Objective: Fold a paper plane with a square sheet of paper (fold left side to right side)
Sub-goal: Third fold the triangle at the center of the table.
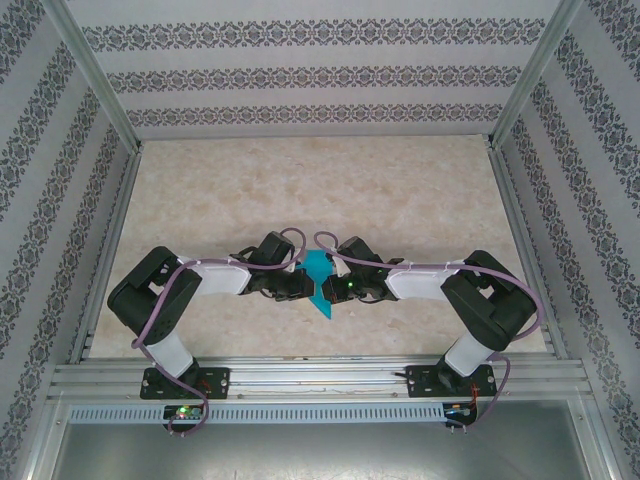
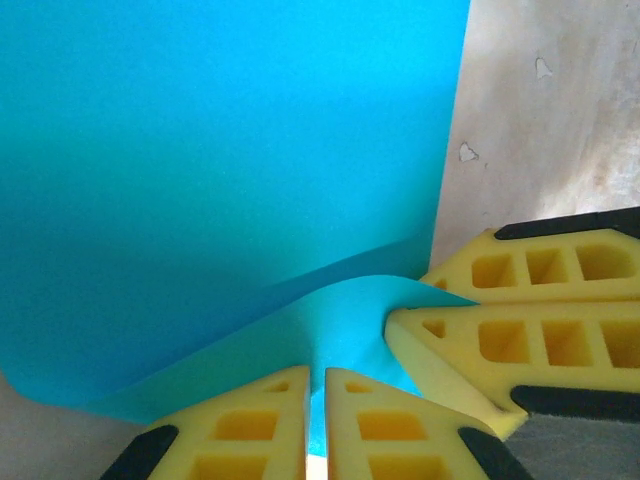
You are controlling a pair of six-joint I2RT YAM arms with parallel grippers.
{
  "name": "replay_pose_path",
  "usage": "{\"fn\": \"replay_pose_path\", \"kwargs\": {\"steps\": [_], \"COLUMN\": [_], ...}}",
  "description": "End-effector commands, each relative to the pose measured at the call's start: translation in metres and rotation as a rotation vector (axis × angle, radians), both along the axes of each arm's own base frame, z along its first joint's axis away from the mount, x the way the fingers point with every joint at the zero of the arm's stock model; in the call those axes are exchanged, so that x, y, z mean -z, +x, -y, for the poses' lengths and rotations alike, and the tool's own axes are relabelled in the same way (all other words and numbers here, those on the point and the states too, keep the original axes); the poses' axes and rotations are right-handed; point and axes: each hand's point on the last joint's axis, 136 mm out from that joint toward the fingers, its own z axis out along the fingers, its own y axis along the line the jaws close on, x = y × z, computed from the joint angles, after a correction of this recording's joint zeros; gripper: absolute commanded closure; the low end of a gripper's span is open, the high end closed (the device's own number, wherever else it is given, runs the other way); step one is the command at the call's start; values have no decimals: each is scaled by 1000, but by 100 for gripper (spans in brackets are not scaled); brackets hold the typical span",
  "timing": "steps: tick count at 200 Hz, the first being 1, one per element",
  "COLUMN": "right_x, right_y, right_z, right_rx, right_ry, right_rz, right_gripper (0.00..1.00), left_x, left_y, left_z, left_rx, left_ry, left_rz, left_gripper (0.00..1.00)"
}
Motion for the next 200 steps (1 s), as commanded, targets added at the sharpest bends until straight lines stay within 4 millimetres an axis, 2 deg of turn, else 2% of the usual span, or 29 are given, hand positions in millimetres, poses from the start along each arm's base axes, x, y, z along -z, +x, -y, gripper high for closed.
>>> {"fn": "replay_pose_path", "kwargs": {"steps": [1, 48, 73, 89, 112, 123, 172, 200], "right_x": [15, -23, -40, -46, -55, -58, -57, -46], "right_y": [-9, 12, 21, 21, 10, 0, -44, -52], "right_z": [15, 3, 5, 10, 12, 12, -2, -7], "right_rx": [15, 35, 54, 70, 75, 71, 30, 18], "right_ry": [-67, 36, 71, 90, 149, 172, 261, 234], "right_rz": [-71, -24, -7, -18, -72, -115, -303, -332], "right_gripper": [90, 79, 71, 66, 65, 67, 92, 96], "left_x": [16, 27, 30, 31, 30, 30, 29, 28], "left_y": [-9, -13, -15, -15, -15, -14, -13, -13], "left_z": [-7, -11, -12, -13, -12, -12, -11, -11], "left_rx": [-11, -22, -28, -31, -32, -33, -34, -34], "left_ry": [46, 67, 72, 71, 67, 67, 64, 64], "left_rz": [-30, -56, -65, -67, -66, -64, -61, -60], "left_gripper": [87, 87, 87, 87, 87, 87, 87, 87]}}
